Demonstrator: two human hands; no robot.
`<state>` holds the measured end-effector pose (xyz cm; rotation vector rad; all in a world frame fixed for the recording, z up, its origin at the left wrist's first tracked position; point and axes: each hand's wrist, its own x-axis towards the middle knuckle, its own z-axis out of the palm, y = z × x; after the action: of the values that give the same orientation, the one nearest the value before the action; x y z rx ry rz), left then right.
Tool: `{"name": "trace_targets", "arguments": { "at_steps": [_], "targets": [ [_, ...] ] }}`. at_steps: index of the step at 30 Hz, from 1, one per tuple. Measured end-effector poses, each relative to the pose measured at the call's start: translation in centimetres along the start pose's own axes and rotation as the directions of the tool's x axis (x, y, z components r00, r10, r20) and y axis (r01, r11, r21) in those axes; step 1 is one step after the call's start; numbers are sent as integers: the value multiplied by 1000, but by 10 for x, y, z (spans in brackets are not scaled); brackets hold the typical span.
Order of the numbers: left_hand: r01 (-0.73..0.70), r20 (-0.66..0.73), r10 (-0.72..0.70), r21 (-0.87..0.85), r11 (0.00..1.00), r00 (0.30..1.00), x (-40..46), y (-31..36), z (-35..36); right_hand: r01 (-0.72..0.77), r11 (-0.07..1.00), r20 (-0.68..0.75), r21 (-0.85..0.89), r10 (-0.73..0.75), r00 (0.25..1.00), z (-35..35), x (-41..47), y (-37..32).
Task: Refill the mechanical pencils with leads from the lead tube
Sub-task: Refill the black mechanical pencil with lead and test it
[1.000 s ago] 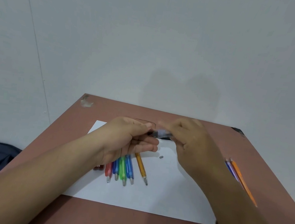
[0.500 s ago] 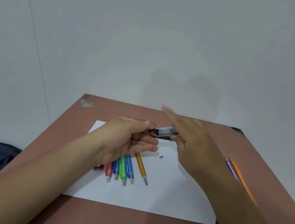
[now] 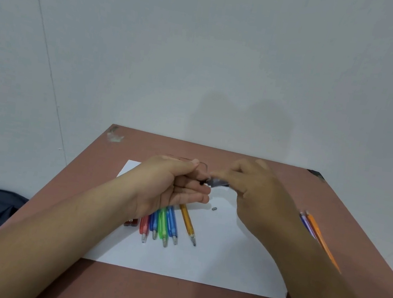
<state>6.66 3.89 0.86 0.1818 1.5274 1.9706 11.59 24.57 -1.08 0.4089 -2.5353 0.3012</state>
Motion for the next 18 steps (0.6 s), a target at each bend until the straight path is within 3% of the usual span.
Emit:
{"name": "trace_targets", "arguments": {
  "at_steps": [7,10,13,16,18],
  "targets": [
    [5,7,-5,5,1000,1000,0,0,1,27,999,-6,-21,-27,1000,0,0,0],
    [11,1,-11,-5,1000,1000,0,0,1,-31,999,-17,11,31,999,0,4,-2],
    [3,2,-3,2,1000,1000,0,-1,0,50,999,-12,-18,-50,999,-2,0,-3],
    [10,0,-10,-9,1000,1000,0,0,0,-41,998,5,37,41,999,-7,3,-9],
    [13,6,-13,-3,1000,1000,0,0,0,-1,1000,-6,0,1,1000,-5,3,-7]
  ]
}}
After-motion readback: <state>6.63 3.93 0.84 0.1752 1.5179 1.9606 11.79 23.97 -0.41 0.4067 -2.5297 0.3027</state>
